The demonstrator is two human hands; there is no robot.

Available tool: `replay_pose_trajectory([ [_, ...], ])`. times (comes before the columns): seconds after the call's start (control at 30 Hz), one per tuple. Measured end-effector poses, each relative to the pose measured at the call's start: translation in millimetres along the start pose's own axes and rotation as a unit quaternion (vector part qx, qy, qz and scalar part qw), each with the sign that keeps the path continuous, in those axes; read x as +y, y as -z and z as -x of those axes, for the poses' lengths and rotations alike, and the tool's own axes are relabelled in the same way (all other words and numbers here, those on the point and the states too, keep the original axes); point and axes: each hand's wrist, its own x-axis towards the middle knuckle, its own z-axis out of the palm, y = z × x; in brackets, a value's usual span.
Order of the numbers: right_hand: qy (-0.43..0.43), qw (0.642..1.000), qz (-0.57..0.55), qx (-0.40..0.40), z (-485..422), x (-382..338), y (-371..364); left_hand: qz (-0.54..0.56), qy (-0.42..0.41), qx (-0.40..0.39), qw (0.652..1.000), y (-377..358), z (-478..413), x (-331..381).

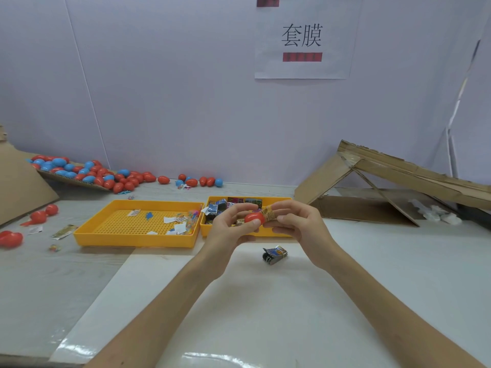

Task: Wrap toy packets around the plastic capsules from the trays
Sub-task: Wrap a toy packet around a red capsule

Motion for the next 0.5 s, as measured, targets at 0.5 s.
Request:
replay_pose_trajectory([
  [0.5,0.051,0.996,0.071,-0.006,3.1,1.3,-4.2,-0.193,-0.121,0.056,0.972,-3.8,0.5,-4.0],
])
